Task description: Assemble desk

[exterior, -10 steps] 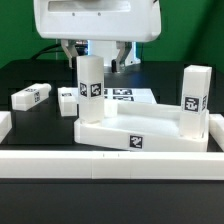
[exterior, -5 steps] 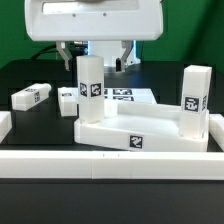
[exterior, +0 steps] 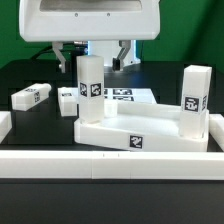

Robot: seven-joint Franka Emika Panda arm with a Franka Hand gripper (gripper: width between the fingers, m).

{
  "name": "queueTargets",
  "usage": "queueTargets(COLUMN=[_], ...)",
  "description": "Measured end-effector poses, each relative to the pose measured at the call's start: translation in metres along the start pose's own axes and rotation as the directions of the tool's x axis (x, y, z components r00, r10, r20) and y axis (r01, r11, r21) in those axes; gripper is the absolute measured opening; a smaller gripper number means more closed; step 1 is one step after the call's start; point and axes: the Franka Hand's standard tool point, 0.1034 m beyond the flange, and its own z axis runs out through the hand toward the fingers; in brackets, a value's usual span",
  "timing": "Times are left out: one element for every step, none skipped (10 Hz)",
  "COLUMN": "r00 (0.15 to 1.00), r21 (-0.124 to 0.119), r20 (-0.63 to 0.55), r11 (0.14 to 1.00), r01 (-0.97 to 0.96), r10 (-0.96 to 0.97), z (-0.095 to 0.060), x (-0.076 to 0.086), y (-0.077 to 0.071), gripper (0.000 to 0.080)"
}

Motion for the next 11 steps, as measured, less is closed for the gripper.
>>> queueTargets(r00=[0.996,0.995,0.996,0.996,0.996,0.996,0.996,0.998,0.998,0.998,1.0], r21=[0.0,0.001,0.001,0.001,0.001,0.001,0.002,0.002,0.002,0.002,0.002], r20=[0.001,0.001,0.001,0.001,0.001,0.002,0.002,0.002,0.002,0.002,0.002], r11=[0.996,0.995,0.996,0.996,0.996,0.996,0.996,0.998,0.998,0.998,1.0], r01=[0.084,0.096,0.087,0.086,0.086,0.087,0.085,0.065,0.066,0.063,-0.01], r10=[-0.084,-0.096,-0.087,-0.086,-0.086,-0.087,-0.085,-0.065,-0.066,-0.063,0.01], z=[0.0006,0.0007,0.0008,0.0008,0.0008,0.0009,0.0011,0.0012,0.0012,0.0013,0.0013], x=[-0.0009,-0.001,-0.0009,-0.001,-0.001,-0.001,-0.0012,-0.0012,-0.0012,-0.0013,-0.0012], y=[0.0015,0.0013,0.0009,0.001,0.001,0.0008,0.0009,0.0008,0.0008,0.0008,0.0007], gripper=[0.0649,0.0649,0.0626,0.0626,0.0412,0.0287,0.0287,0.0288,0.0288,0.0288,0.0288])
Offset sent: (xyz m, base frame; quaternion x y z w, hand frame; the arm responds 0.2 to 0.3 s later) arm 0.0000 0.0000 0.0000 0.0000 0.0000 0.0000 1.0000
